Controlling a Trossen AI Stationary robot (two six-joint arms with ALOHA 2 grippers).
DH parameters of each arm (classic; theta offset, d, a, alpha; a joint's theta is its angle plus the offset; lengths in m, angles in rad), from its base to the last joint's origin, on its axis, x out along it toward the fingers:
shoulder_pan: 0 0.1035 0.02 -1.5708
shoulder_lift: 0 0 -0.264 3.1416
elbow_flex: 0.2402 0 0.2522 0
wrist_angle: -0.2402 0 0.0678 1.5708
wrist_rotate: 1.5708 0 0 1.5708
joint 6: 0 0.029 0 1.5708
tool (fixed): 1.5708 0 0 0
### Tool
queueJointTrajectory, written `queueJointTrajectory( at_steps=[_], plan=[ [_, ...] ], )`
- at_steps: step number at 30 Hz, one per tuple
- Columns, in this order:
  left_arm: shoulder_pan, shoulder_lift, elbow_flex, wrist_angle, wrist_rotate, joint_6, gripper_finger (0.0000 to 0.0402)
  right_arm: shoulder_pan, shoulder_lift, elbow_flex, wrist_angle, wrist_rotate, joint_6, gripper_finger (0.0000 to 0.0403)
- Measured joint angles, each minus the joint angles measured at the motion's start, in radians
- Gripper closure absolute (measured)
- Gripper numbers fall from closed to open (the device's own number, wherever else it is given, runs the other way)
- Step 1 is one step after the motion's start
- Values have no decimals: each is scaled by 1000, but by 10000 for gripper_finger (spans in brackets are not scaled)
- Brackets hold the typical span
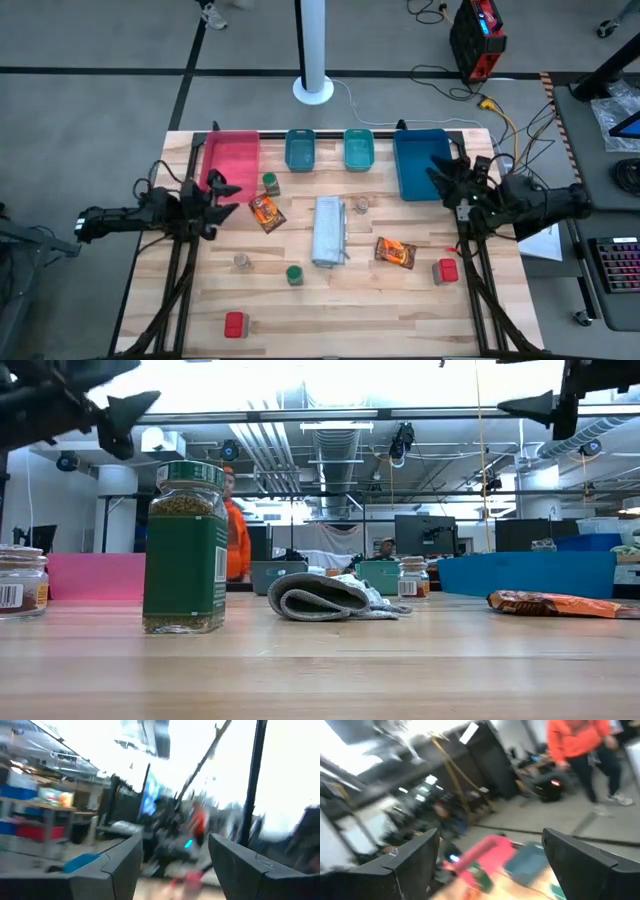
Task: Sort spices by type
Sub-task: Put the top green seasoning bottle into the pink bin
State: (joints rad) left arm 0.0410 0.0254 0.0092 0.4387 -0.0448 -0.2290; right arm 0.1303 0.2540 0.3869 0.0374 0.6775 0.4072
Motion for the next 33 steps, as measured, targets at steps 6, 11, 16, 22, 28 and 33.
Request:
queueJointTrajectory(
  at_steps=[6,11,16,22,28,33],
  plan=[
    [-1,0,0,168,2,-191,188,0,168,134,-7,40,149,60],
    [-1,0,0,224,2,-335,188,-5,324,229,-52,69,123,60],
    [-1,0,0,238,-9,-371,188,-33,426,334,-131,81,136,60],
    [-1,37,154,30,-282,-609,188,-101,463,562,-418,28,282,60],
    [-1,280,512,-607,-331,-598,188,-169,509,737,-702,4,213,60],
    [0,547,756,-952,-269,-591,188,-221,548,793,-717,-23,86,60]
  ],
)
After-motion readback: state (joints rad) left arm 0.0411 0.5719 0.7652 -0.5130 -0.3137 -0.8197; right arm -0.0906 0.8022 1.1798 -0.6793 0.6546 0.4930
